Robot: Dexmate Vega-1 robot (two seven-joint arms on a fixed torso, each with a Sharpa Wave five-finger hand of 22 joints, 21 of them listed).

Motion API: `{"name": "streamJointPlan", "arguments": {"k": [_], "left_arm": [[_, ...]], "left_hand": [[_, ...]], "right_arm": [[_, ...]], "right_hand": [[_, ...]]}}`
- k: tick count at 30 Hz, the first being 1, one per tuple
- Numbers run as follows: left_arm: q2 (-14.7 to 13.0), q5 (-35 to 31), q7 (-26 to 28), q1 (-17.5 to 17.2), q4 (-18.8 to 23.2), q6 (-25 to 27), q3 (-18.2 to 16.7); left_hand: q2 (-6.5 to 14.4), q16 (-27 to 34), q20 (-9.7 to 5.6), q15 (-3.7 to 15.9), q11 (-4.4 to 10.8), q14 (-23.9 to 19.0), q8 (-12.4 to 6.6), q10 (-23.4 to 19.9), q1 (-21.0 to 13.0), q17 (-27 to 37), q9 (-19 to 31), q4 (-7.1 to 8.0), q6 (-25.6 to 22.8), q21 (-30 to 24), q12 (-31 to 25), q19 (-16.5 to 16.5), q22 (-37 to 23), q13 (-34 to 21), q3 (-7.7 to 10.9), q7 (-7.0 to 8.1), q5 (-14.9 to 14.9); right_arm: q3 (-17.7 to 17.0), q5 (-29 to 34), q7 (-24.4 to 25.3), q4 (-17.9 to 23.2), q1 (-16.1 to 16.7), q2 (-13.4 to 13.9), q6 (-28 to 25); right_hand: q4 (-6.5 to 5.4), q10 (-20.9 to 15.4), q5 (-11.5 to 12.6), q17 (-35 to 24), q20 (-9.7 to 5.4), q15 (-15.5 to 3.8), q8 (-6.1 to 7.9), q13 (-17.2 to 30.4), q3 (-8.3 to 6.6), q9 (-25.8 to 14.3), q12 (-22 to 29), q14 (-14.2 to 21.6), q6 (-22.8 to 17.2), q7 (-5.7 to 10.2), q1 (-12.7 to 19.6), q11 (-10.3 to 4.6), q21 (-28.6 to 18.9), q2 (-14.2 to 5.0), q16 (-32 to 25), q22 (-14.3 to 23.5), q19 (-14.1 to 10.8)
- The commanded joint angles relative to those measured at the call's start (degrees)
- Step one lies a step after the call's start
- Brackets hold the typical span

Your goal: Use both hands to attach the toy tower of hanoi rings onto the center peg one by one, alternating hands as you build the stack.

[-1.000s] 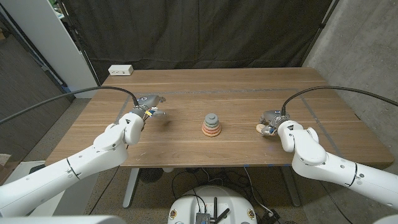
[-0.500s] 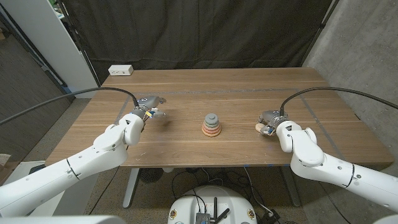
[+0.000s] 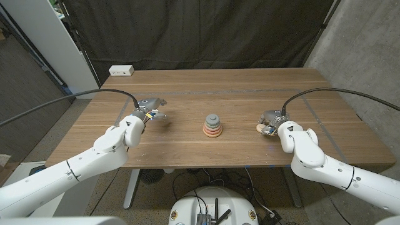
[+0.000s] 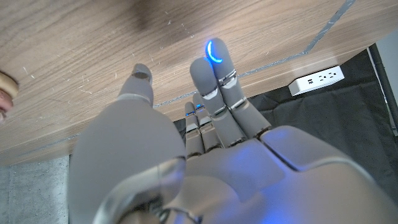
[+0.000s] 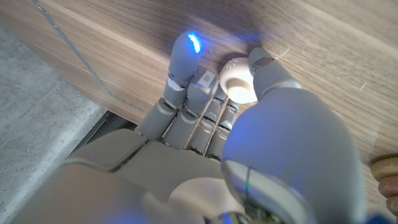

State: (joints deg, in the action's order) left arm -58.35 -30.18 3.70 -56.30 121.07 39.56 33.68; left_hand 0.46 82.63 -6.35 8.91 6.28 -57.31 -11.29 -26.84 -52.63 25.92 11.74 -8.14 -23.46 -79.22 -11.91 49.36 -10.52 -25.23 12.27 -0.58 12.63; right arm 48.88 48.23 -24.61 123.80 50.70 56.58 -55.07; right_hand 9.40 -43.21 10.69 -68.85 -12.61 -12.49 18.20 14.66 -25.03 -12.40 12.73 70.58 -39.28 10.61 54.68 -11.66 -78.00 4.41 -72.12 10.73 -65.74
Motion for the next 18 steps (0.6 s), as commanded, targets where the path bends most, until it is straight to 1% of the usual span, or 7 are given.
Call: {"name": "streamJointPlan", "arguments": {"k": [1,3,7,18], "left_arm": [[-0.18,0.04,0.25,0.03,0.39,0.15,-0.12],[-0.22,0.04,0.32,0.04,0.41,0.03,-0.15],[-0.18,0.02,0.36,0.03,0.49,0.11,-0.24],[-0.91,0.67,0.69,-0.62,0.62,-0.87,-0.99]], "left_hand": [[0.03,-0.06,-5.58,3.58,-0.07,-0.14,-0.28,-0.58,0.41,0.19,-0.03,-0.11,-0.85,0.25,-0.6,0.18,-0.17,-0.02,0.53,-0.11,-0.26],[0.11,-0.17,-5.58,3.58,-0.12,-0.05,-0.26,-0.54,0.45,0.12,-0.03,-0.1,-0.83,0.29,-0.58,0.17,-0.16,0.0,0.58,-0.1,-0.27],[0.16,-0.18,-5.59,3.58,-0.13,-0.06,-0.26,-0.64,0.45,0.14,-0.03,-0.13,-0.88,0.31,-0.62,0.19,-0.16,0.0,0.64,-0.06,-0.28],[0.35,-0.2,-5.67,3.59,-0.21,-0.12,-0.26,-0.85,0.3,0.27,-0.02,-0.3,-0.98,0.36,-0.7,0.24,-0.16,-0.02,0.91,-0.16,-0.27]], "right_arm": [[-1.68,-1.24,1.75,0.01,1.54,-0.17,0.56],[-1.92,-1.42,2.11,0.29,1.73,-0.06,0.55],[-2.41,-1.78,2.75,1.02,2.1,0.34,0.64],[-3.57,-1.92,3.44,3.46,2.51,1.21,1.28]], "right_hand": [[-0.44,-3.07,0.44,-0.29,0.02,-0.12,1.33,0.71,0.13,-0.45,0.32,0.87,-3.88,0.51,0.13,-0.15,-0.41,-1.17,-0.7,0.3,-0.96],[-0.49,-3.83,0.45,-0.46,0.02,-0.12,1.57,0.92,0.12,-0.45,0.36,1.02,-4.66,0.7,0.04,-0.11,-0.36,-1.29,-0.94,0.23,-1.0],[-0.54,-4.91,0.48,-0.6,0.01,-0.12,1.84,1.24,0.06,-0.4,-0.12,1.28,-5.87,0.48,-0.17,-0.07,-0.58,-1.61,-1.42,0.38,-1.42],[-0.58,-5.53,0.61,-0.78,0.01,-0.1,1.61,1.75,-0.19,-0.37,-0.7,1.42,-6.01,0.52,-0.69,0.01,-0.56,-2.1,-2.12,0.37,-1.69]]}}
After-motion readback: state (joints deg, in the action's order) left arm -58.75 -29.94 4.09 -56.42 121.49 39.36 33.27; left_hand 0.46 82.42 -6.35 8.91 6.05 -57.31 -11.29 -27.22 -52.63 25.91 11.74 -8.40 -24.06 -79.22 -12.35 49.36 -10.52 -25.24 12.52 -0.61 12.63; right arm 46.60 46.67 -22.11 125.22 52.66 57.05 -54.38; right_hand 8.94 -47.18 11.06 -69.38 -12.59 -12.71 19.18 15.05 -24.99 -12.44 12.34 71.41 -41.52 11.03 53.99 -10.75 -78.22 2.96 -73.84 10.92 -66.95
